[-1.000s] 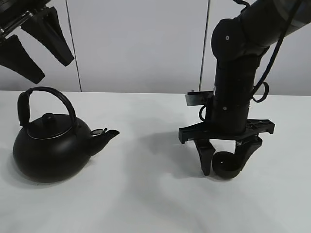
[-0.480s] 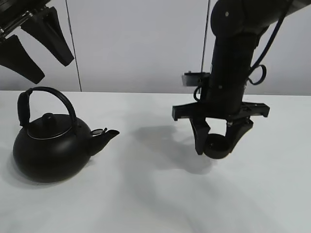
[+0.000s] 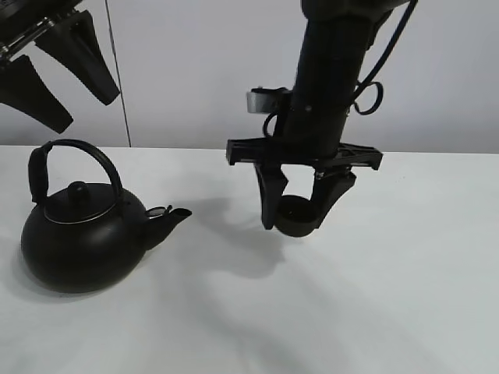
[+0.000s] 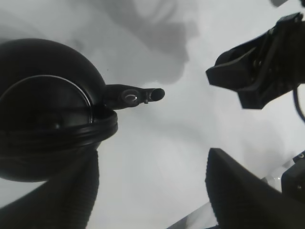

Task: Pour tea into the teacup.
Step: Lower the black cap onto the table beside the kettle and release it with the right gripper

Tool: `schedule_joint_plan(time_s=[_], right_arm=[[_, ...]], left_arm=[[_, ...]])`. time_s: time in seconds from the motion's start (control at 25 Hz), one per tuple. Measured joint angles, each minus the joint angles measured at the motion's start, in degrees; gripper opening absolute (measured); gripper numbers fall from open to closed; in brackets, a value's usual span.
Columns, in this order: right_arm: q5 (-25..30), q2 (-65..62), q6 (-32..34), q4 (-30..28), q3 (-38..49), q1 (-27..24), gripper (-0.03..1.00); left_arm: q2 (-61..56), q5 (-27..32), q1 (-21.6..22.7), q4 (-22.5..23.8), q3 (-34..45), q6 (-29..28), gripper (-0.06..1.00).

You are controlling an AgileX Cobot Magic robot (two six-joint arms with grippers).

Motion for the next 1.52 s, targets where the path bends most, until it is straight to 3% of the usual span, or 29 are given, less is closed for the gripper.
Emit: schedule_joint_plan(time_s=[0.36,1.44,1.52], right_arm=[[-3.13,4.39,0.34,-0.36,-1.94,5.39,0.39],[-5.15,8.39,-1.67,-1.4,-2.0,5.87,0.39],[-5.34,8.39,-2.25,-1.2,-2.0,5.87,0.44]], left_arm=[[0.0,-3.85,0.0,0.0,0.0,0.0,0.47],[0.0,-6.27,0.0,0.0,0.0,0.0,0.47],[0.0,-6.27,0.0,0.0,0.0,0.0,0.47]])
